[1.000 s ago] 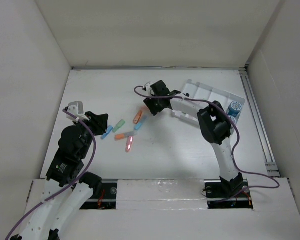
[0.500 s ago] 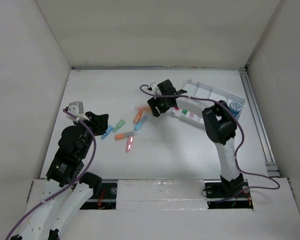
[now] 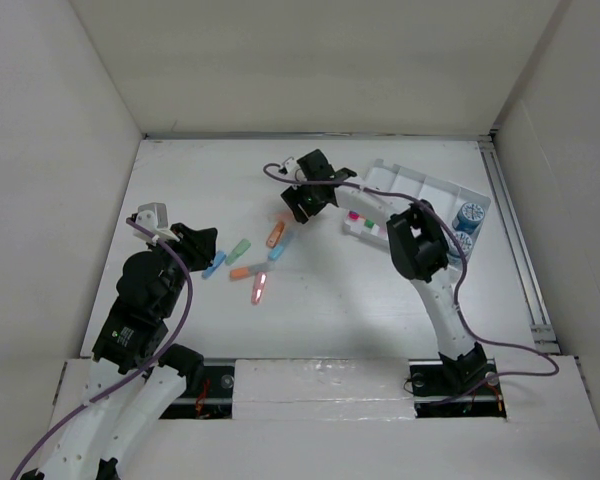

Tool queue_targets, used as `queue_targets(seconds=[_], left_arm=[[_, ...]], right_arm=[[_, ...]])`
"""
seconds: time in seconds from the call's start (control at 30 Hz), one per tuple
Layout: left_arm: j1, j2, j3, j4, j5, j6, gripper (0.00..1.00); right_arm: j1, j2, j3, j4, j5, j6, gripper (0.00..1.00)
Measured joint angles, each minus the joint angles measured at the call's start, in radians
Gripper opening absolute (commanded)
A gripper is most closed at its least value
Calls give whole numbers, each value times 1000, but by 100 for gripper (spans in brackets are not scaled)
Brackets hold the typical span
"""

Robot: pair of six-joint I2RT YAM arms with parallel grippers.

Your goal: Organize the desk

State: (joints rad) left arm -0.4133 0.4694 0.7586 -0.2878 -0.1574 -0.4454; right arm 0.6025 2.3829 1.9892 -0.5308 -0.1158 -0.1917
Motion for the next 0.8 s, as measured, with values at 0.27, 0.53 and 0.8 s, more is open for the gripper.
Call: queue_targets(seconds=[0.27,0.53,0.8], left_arm=[[0,0,0,0,0,0,19],[0,0,0,0,0,0,19],[0,0,0,0,0,0,19]], right_arm=[[43,52,97,-45,17,-16,64],[60,88,167,-83,32,-45,62],[60,81,149,-82,6,-47,30]])
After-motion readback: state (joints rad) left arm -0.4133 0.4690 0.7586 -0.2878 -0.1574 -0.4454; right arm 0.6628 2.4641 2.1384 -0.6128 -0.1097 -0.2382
